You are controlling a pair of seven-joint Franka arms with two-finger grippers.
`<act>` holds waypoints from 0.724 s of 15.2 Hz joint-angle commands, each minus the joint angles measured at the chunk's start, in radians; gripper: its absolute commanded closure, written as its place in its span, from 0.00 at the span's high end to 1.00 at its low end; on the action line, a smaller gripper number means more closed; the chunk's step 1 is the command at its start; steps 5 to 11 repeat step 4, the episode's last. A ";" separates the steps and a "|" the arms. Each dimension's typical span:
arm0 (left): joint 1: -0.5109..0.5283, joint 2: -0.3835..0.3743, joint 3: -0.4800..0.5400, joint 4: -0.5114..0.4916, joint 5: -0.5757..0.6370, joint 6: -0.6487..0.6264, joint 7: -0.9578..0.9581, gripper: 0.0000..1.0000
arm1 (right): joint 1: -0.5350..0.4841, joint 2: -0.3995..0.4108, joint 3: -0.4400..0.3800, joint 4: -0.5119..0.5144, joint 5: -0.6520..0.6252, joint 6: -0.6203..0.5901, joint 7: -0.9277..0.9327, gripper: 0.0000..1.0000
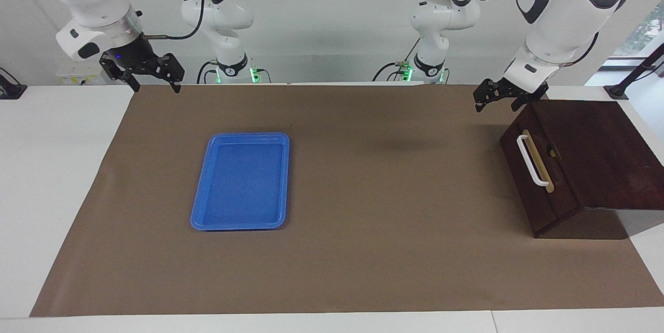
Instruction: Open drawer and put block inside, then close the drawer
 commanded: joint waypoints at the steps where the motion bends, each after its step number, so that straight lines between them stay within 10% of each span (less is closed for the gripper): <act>1: -0.006 0.000 0.010 0.016 -0.017 -0.011 0.016 1.00 | 0.001 -0.011 -0.005 -0.008 0.007 0.000 -0.023 1.00; 11: -0.006 0.001 0.010 0.019 -0.015 -0.005 0.016 1.00 | 0.001 -0.011 -0.005 -0.008 0.007 0.000 -0.023 1.00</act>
